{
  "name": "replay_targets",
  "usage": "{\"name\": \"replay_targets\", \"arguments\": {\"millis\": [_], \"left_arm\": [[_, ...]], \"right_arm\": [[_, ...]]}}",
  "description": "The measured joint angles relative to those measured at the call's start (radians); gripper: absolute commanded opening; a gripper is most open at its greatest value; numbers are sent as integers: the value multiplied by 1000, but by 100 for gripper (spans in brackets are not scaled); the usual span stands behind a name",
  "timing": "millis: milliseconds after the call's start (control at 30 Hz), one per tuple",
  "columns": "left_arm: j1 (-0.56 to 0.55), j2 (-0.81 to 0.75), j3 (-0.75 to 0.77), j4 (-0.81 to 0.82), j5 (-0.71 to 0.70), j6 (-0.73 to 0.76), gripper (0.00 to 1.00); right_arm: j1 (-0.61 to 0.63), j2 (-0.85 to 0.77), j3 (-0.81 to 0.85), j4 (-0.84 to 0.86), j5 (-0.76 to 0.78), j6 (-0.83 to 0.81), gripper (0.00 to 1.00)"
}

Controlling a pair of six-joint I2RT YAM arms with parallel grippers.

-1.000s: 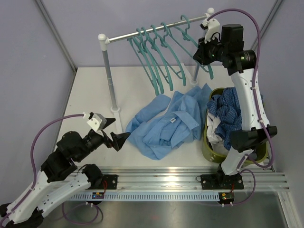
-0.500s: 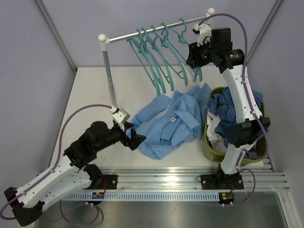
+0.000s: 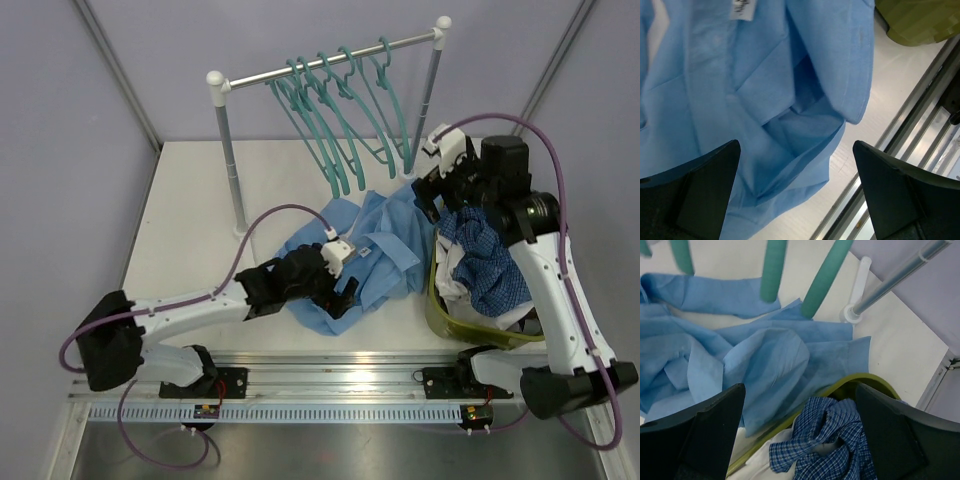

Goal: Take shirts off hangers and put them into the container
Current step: Hang the hanger back to the clothesline with the right arm, then place the shirt into the basket

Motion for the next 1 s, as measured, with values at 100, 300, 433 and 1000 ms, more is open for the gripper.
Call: {"name": "replay_targets", "arguments": {"millis": [100, 300, 433, 1000], "left_arm": [[-51, 127, 60, 37, -16, 20, 99], [-99, 331, 164, 118, -83, 36, 99], [-108, 471, 217, 173, -220, 38, 99], [-108, 558, 108, 358, -435, -14, 0]], "right_arm": [[-6, -111, -150, 14, -33, -48, 99], [-30, -163, -335, 31, -113, -66, 99], [-48, -182, -393, 42, -156, -64, 100], [-95, -306, -454, 18, -314, -128, 99]]}}
